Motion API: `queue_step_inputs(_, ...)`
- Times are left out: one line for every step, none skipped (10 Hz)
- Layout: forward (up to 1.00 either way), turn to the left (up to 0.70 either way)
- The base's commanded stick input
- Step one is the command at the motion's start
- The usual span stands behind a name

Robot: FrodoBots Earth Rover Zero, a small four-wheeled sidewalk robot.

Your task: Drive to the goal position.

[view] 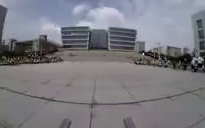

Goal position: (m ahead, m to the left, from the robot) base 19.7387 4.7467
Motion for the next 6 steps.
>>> queue_step_inputs(0.00,0.00)
queue_step_inputs(0.05,0.00)
queue_step_inputs(0.42,0.00)
queue_step_inputs(0.79,0.00)
queue_step_inputs(1.00,0.00)
queue_step_inputs(1.00,0.00)
